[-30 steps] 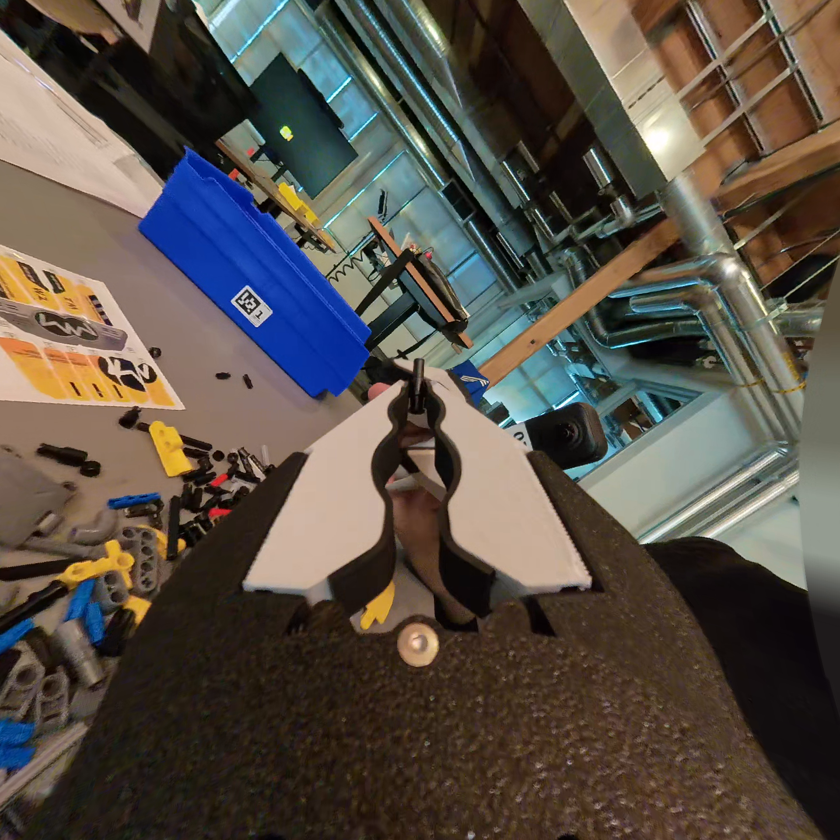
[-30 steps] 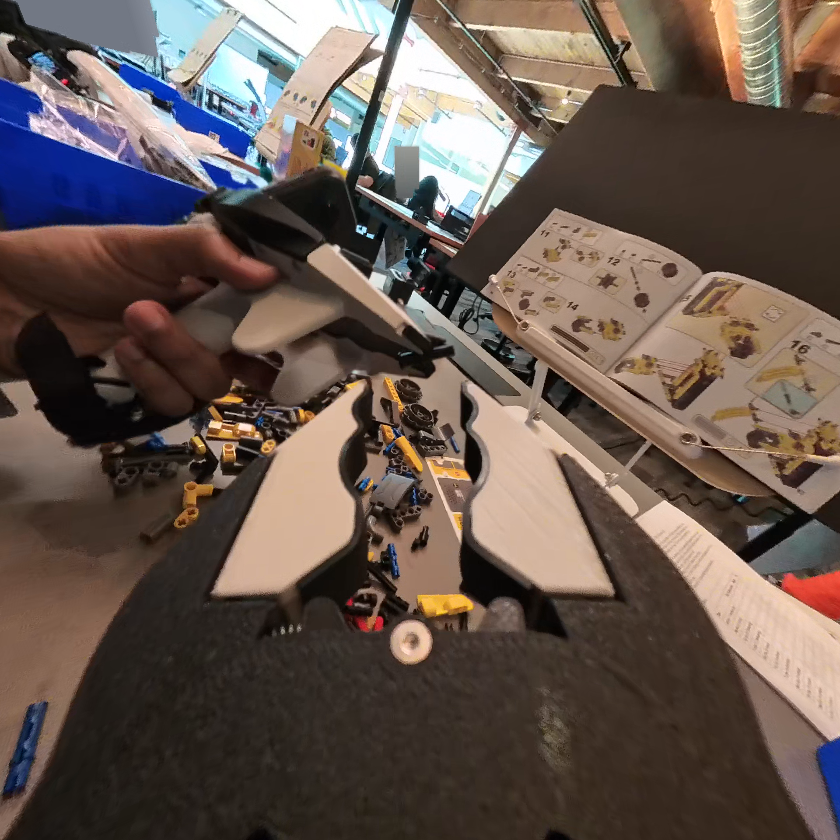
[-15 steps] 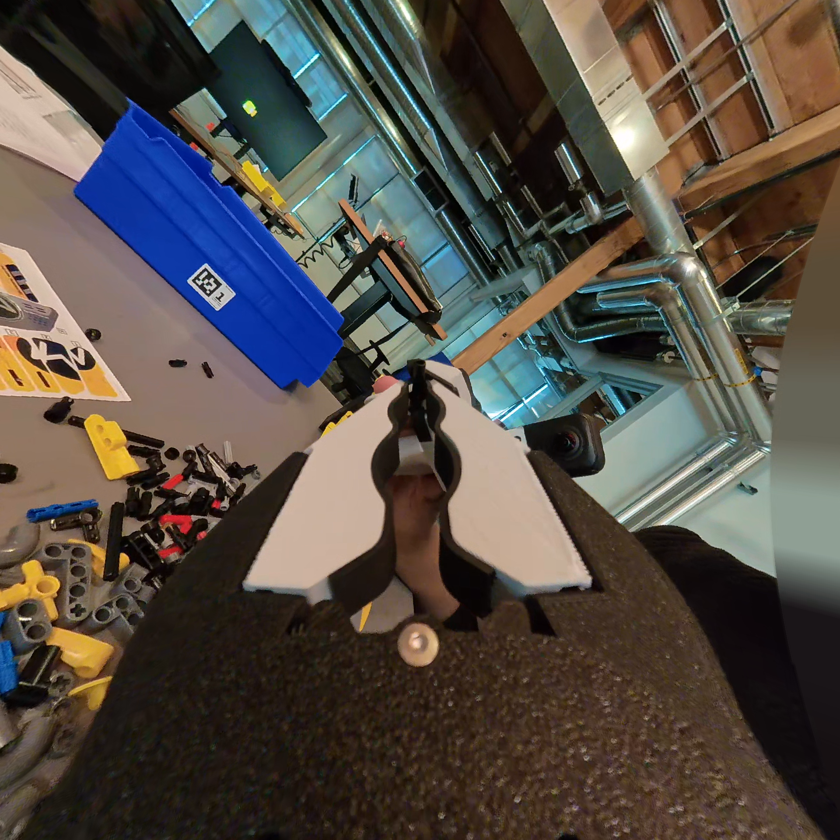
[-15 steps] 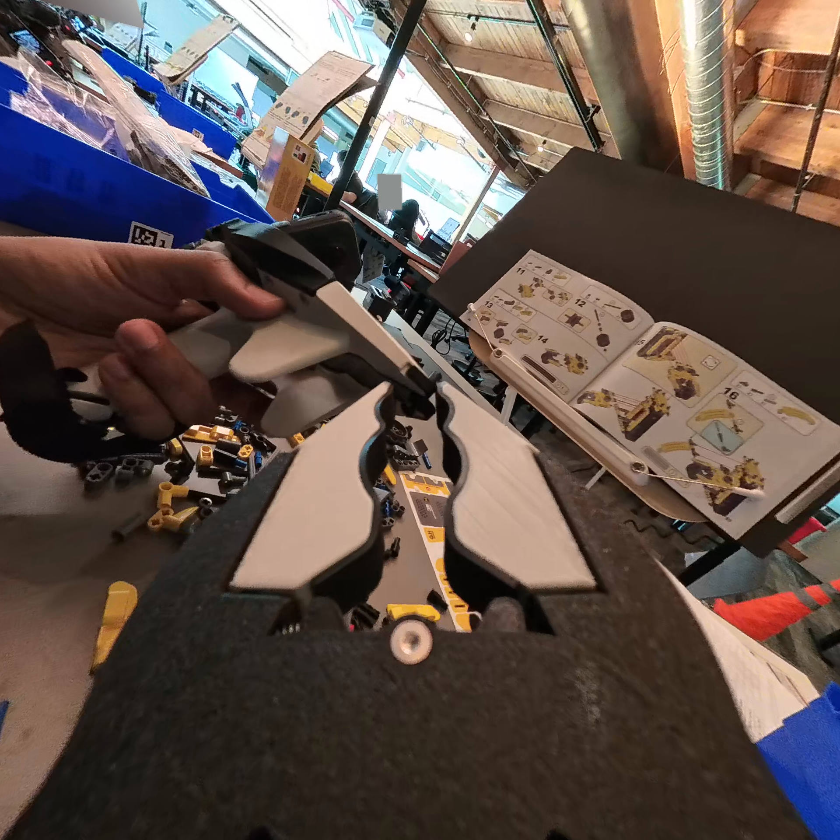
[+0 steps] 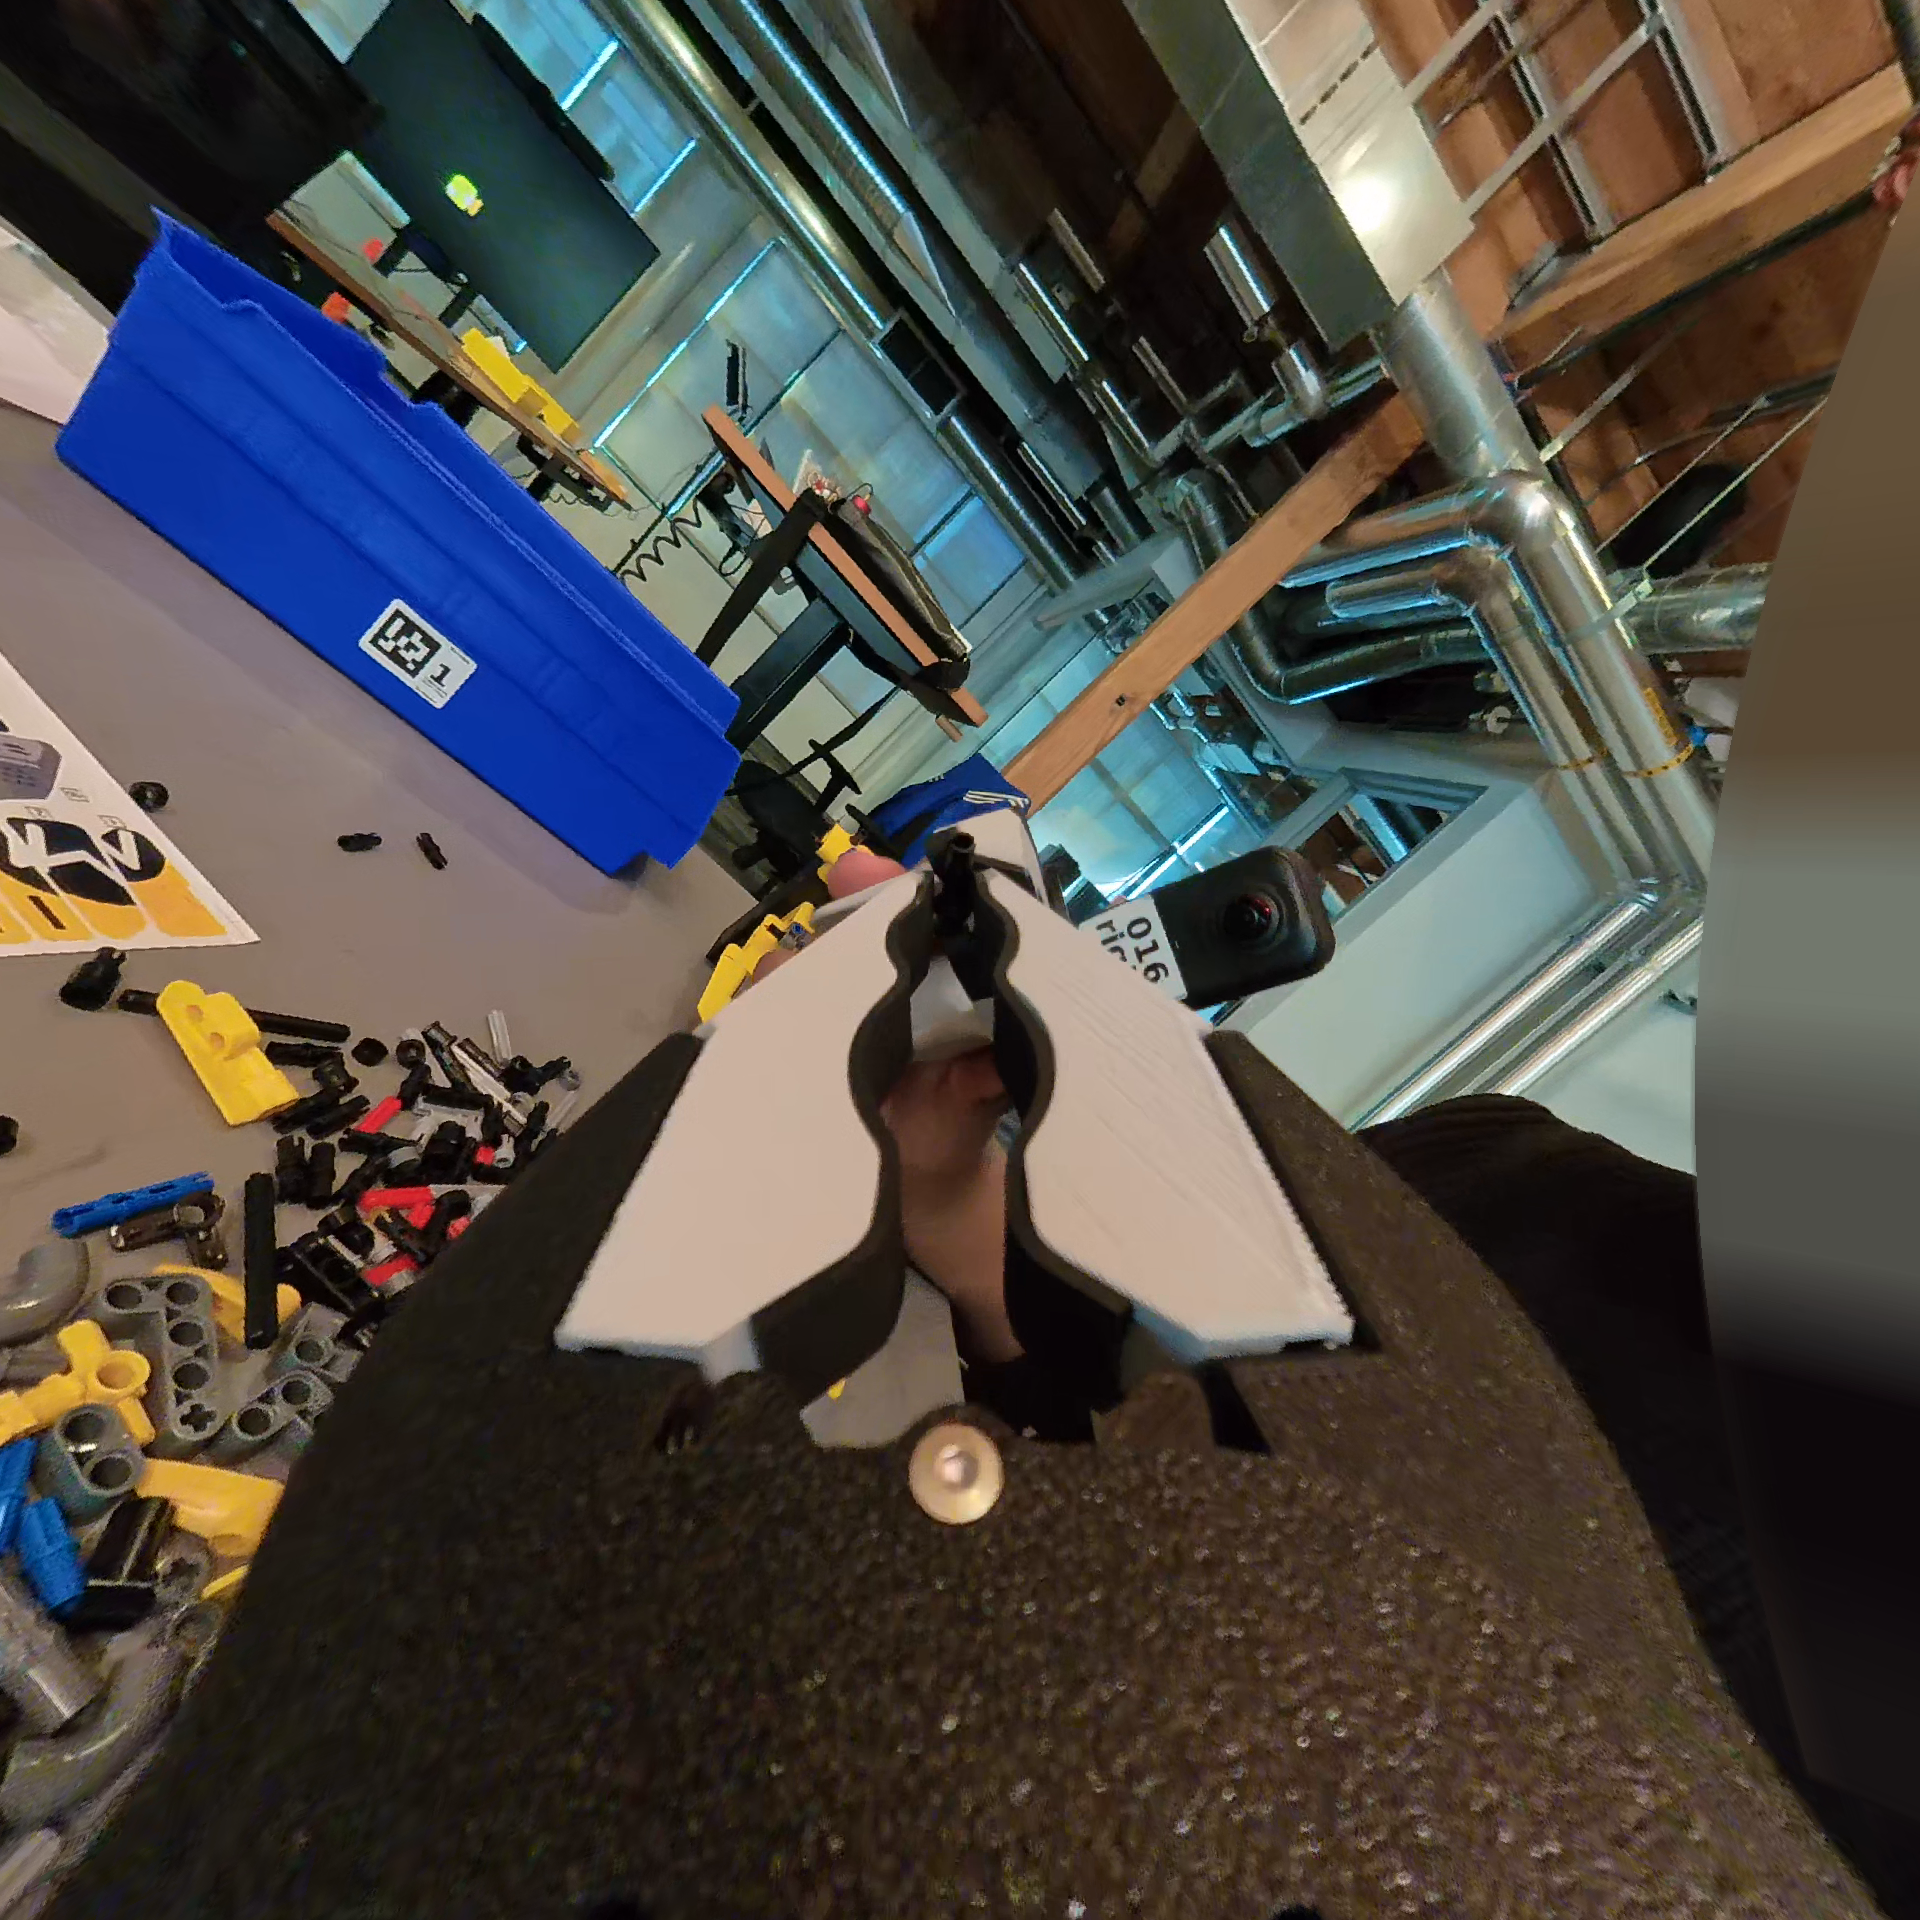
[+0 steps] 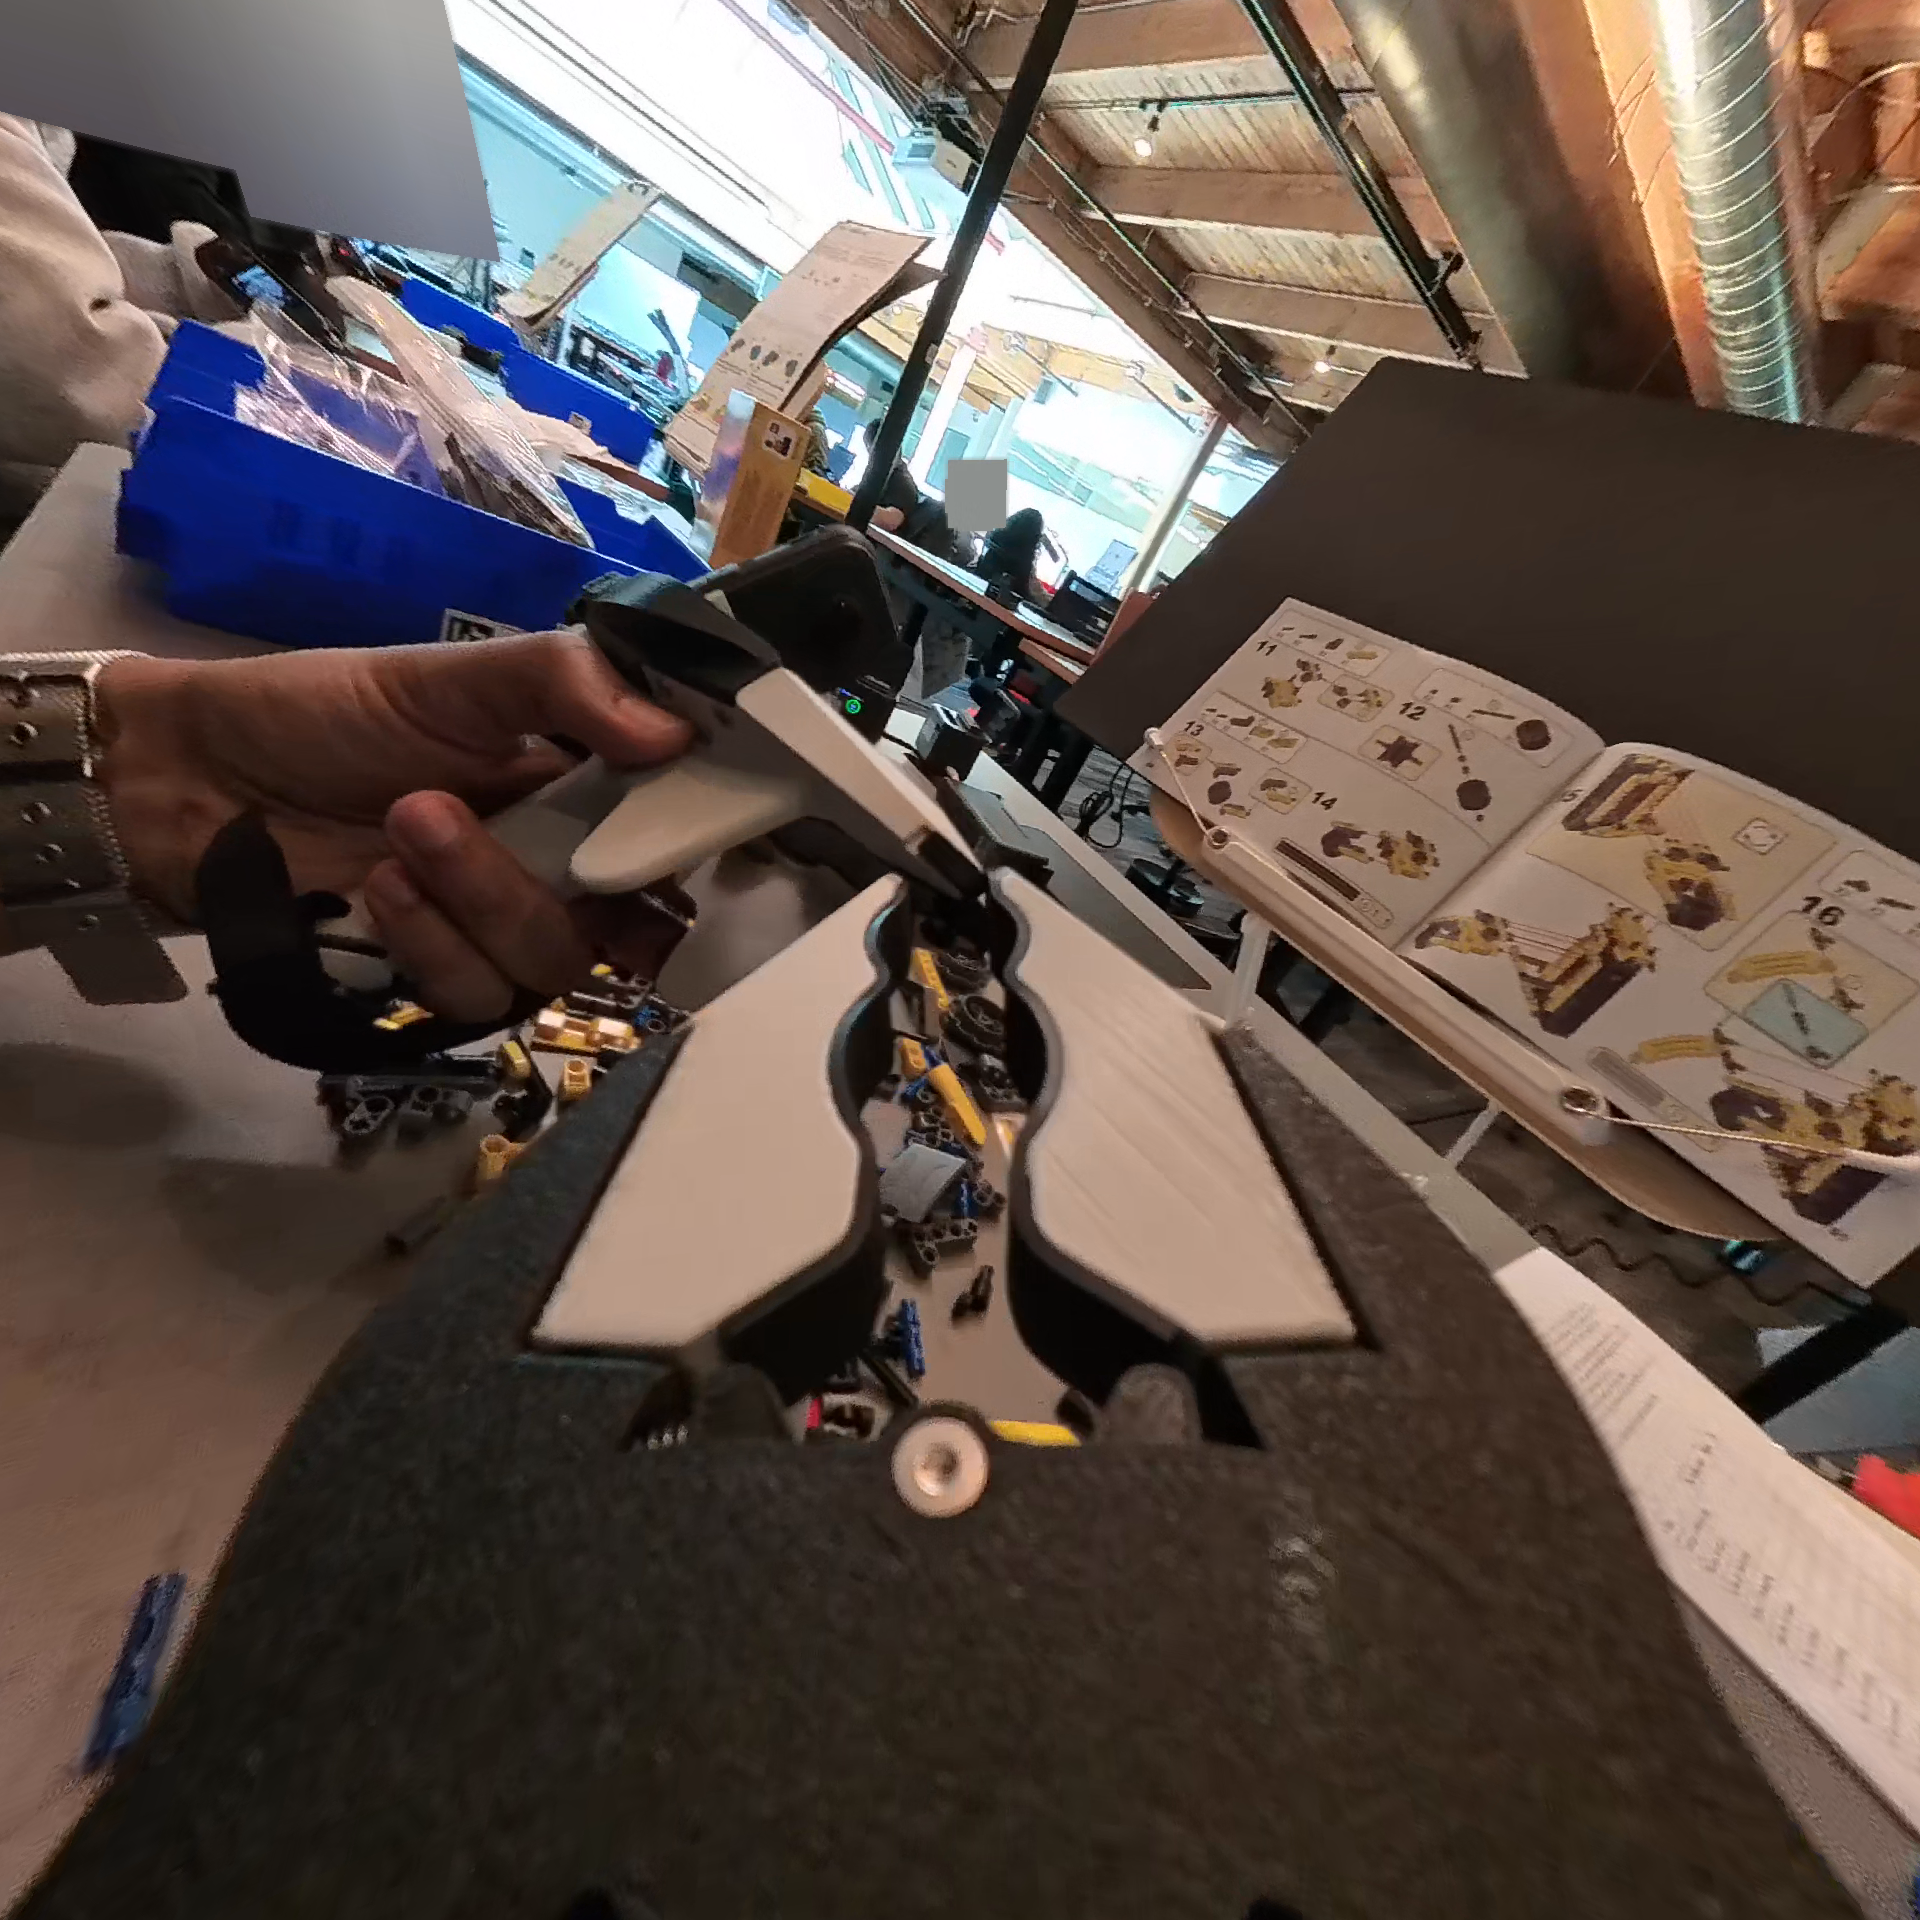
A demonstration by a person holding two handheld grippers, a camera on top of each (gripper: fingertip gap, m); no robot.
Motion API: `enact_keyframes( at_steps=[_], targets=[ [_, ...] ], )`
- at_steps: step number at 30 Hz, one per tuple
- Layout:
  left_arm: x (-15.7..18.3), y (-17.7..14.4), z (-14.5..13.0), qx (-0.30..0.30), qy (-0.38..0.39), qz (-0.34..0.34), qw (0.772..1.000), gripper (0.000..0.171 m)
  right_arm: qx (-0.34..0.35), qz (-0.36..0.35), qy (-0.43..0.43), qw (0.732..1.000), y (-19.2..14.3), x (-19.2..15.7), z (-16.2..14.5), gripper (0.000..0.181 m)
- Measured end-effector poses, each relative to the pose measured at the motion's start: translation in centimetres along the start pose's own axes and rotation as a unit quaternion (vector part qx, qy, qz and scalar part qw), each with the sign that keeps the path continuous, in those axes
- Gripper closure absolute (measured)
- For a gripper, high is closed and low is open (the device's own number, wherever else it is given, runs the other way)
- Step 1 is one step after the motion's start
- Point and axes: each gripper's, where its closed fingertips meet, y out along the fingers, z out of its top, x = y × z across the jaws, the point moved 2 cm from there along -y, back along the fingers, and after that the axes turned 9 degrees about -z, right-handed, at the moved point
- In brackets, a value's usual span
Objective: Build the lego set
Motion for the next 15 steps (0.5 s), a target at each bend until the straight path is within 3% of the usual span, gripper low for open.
enact_keyframes(
  at_steps=[15],
  targets=[
    [3.0, 0.1, -2.0, -0.078, -0.038, -0.109, 0.990, 0.160, 0.064, 0.144, 0.095, 0.983, -1.7, -2.2, 2.1, 0.176]
  ],
)
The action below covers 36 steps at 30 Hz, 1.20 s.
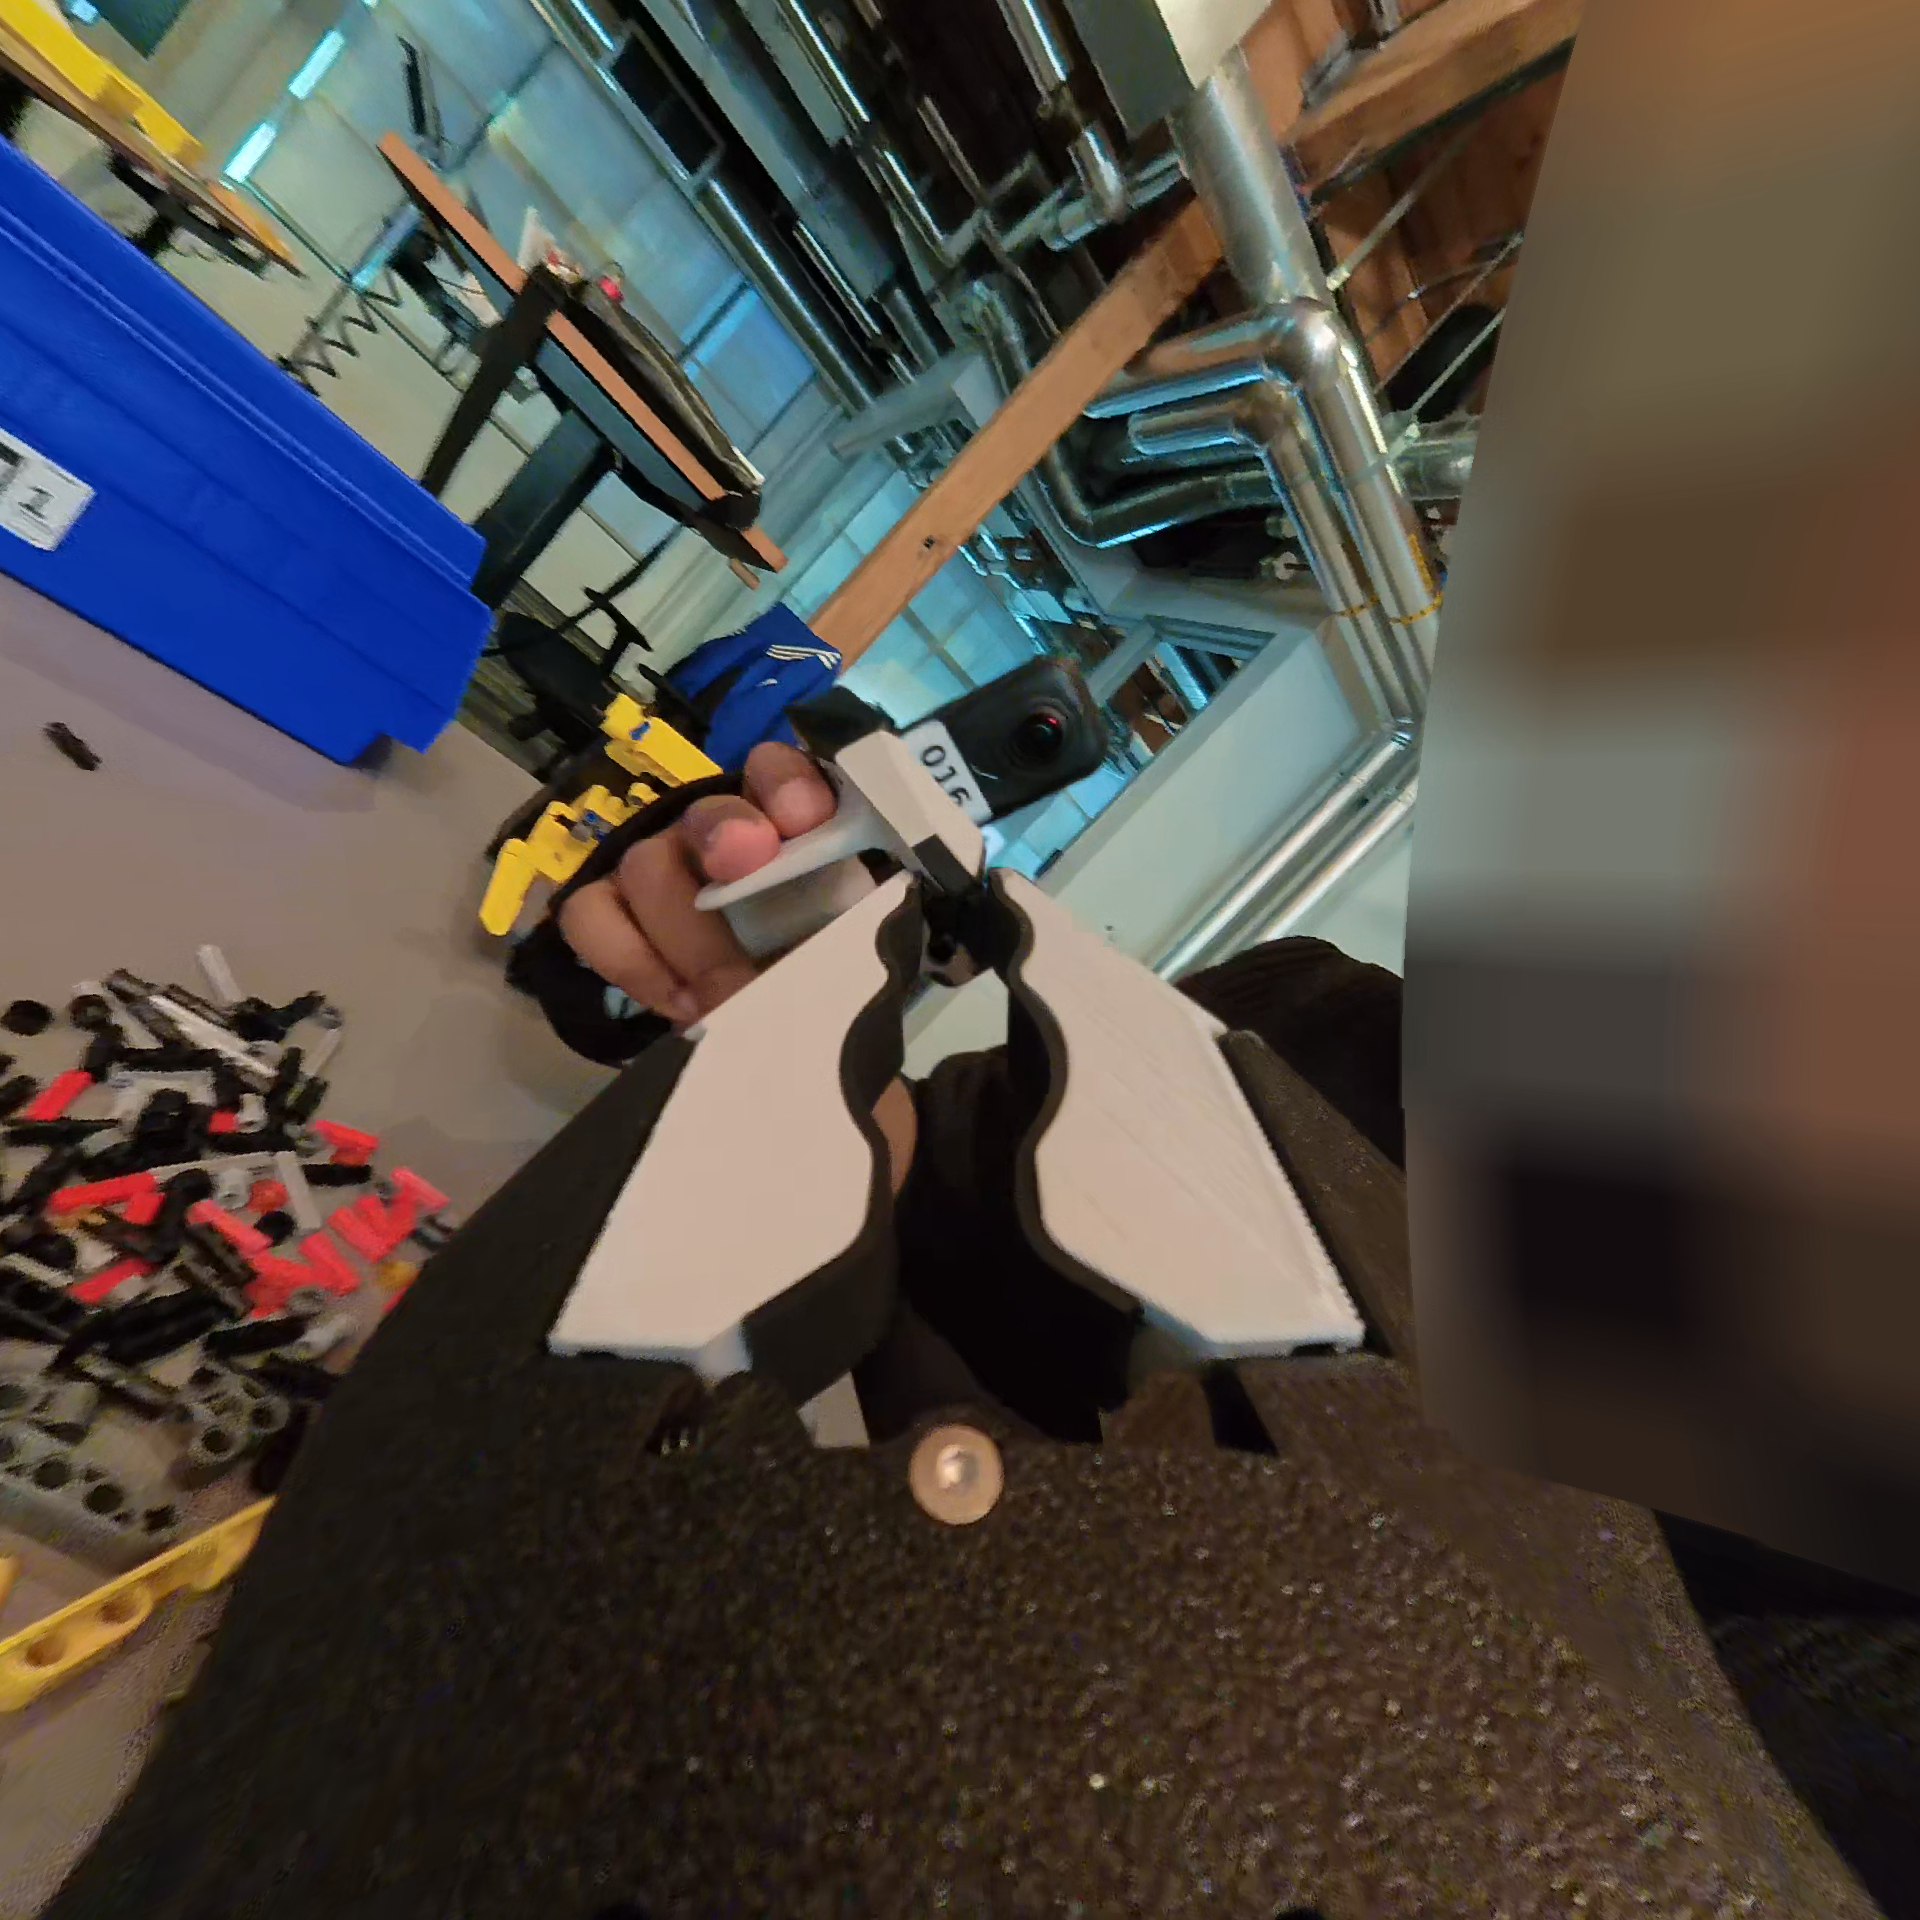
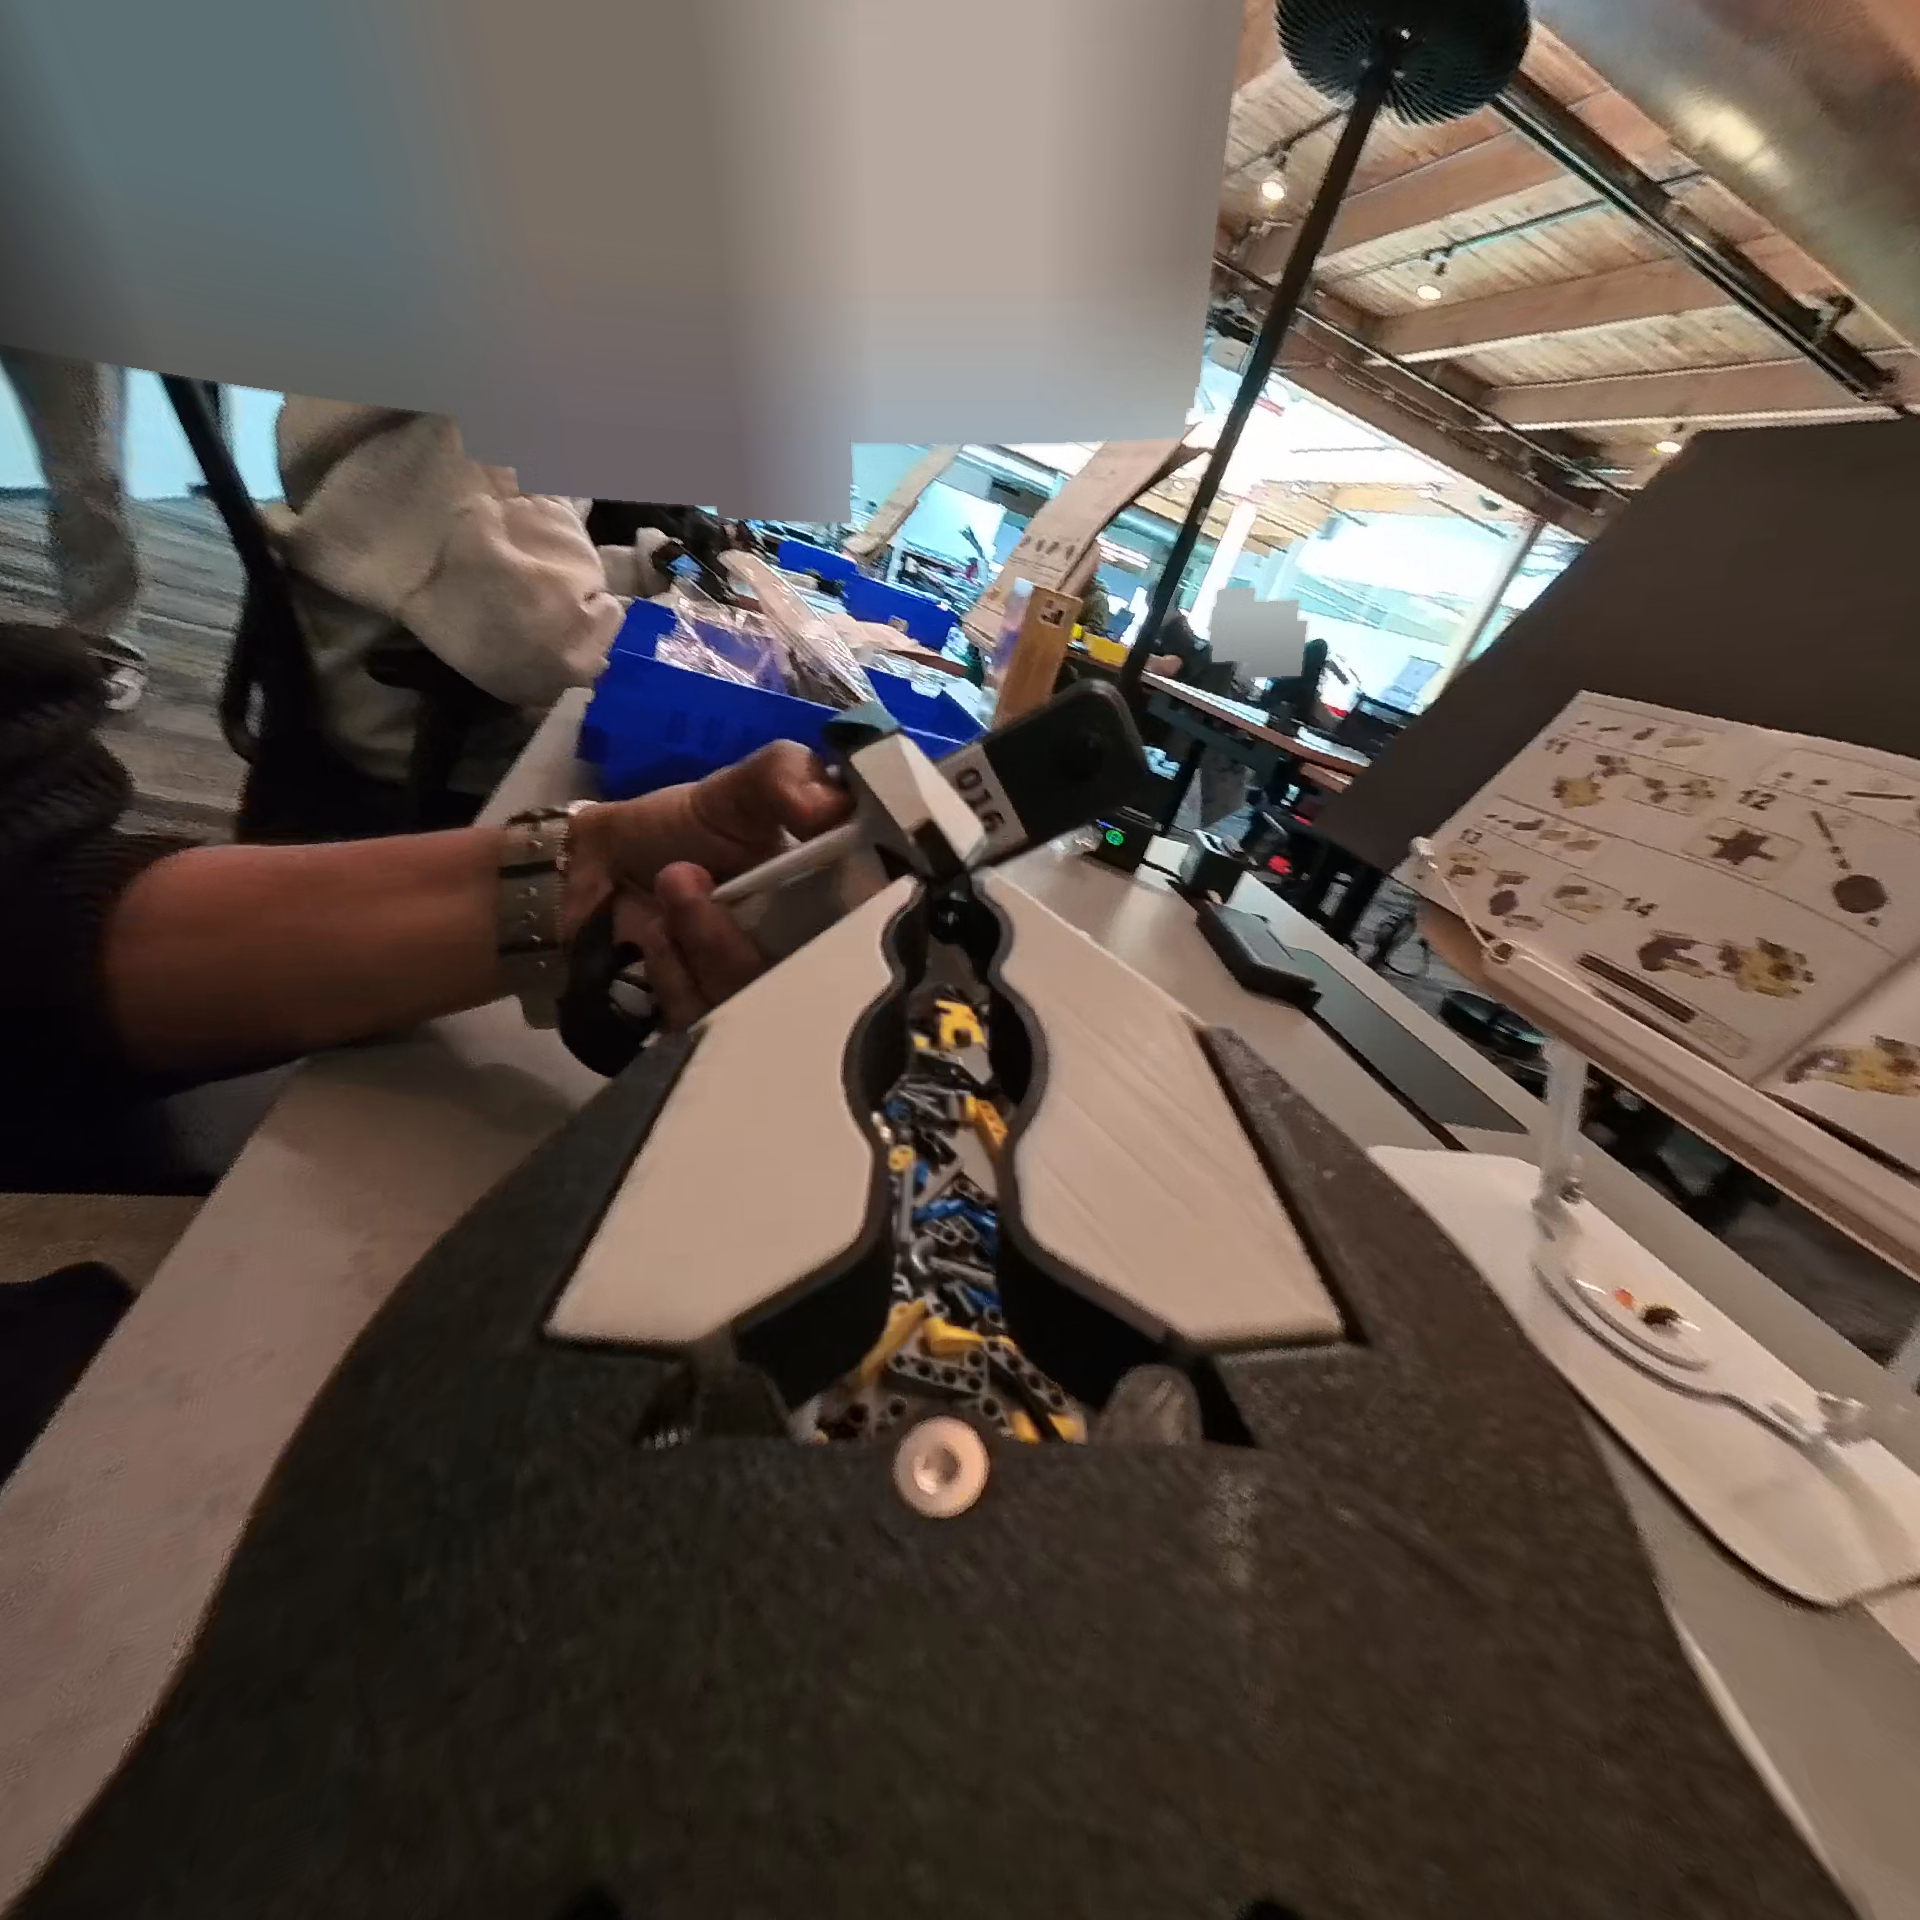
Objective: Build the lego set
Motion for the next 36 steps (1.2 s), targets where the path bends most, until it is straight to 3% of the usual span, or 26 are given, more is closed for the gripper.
enact_keyframes(
  at_steps=[4, 10, 15, 24, 26, 36],
  targets=[
    [0.5, 0.4, -0.2, -0.001, -0.008, -0.029, 1.000, 0.160, 0.021, 0.025, 0.020, 0.999, -0.4, -0.4, 0.7, 0.176],
    [-0.2, -0.1, 0.6, 0.026, -0.003, -0.004, 1.000, 0.162, 0.008, -0.030, -0.022, 0.999, 0.1, 0.5, 0.2, 0.174],
    [-0.6, -0.4, 1.3, 0.054, -0.005, 0.002, 0.999, 0.162, 0.005, -0.048, -0.039, 0.998, 0.5, 0.3, -0.1, 0.152],
    [-2.0, -1.2, 1.8, 0.075, 0.001, 0.056, 0.996, 0.163, -0.028, -0.099, -0.063, 0.993, 0.9, 1.4, -1.5, 0.152],
    [-2.3, -1.8, 2.2, 0.087, 0.013, 0.079, 0.993, 0.171, -0.016, -0.120, -0.053, 0.991, 0.7, 2.1, -1.2, 0.152],
    [-2.4, -2.6, 2.7, 0.096, 0.027, 0.102, 0.990, 0.171, 0.038, -0.205, 0.068, 0.976, -2.0, 7.1, 0.1, 0.153]
  ],
)
